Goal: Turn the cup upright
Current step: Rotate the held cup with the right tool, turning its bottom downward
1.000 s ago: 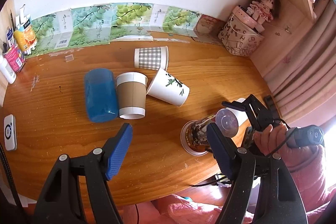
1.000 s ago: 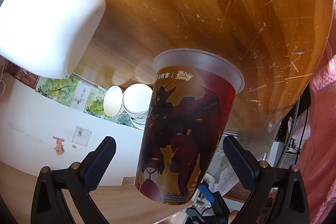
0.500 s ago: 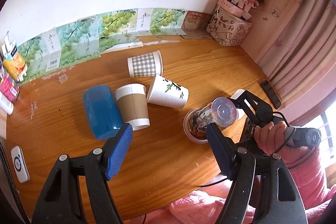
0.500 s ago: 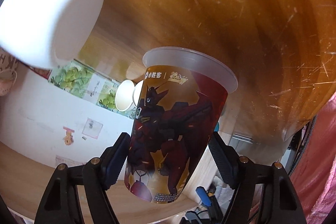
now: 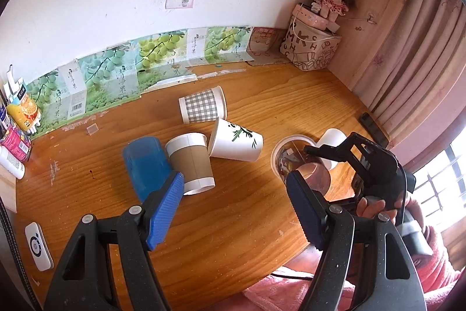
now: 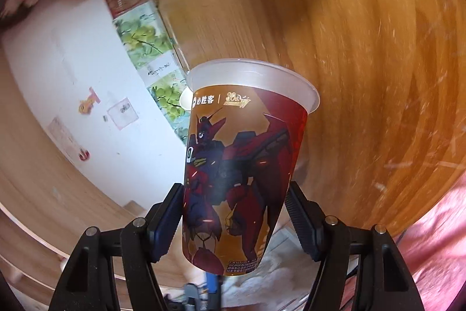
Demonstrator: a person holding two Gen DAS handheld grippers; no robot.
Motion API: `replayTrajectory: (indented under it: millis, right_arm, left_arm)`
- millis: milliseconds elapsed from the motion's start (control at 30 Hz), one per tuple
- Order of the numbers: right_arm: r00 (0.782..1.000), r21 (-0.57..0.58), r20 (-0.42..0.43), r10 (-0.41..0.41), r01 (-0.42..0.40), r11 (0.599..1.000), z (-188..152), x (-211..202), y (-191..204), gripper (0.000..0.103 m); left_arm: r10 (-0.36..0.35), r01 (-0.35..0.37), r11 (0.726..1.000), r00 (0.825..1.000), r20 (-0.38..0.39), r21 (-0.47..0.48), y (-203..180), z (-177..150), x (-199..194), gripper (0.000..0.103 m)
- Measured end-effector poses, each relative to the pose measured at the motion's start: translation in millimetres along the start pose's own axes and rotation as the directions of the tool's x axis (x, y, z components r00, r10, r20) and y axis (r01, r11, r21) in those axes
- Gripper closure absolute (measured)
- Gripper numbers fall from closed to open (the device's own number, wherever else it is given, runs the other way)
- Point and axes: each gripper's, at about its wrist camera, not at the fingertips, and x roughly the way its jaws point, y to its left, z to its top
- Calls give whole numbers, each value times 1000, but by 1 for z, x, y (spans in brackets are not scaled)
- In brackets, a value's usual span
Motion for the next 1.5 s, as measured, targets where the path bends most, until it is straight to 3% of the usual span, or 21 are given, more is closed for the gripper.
replayTrajectory:
  millis: [267,467,600,767,1000,1267,1500]
  right_arm:
    - [992,-254,104,-75,99,962,-8,-4,8,34]
    - [968,-459,224,-114,208,864,-18,-9,18,34]
    - [939,-610,325,-114,301,733,-34,-10,33,34]
    - [890,-764,450,-75,427,483,-64,-10,53,34]
    - [820,-804,573,13,559,202,-94,-2,54,34]
    - [740,-743,665,101,669,-13,-119,12,32,34]
    - [708,-702,697,111,706,-92,-124,16,3,34]
  left_arm:
    - [27,-27,999,999,-25,25,-1,-3,3,27]
    - [43,-41,998,998,-44,48,-5,-6,6,27]
    - [60,-56,996,997,-53,74,-8,-8,9,27]
    - [63,-58,995,996,-62,83,-8,-8,11,27]
    - [70,-63,993,995,-73,95,-10,-9,13,27]
    - [87,-76,990,992,-95,115,-11,-12,18,27]
    - [97,-80,988,987,-127,132,-13,-13,29,27]
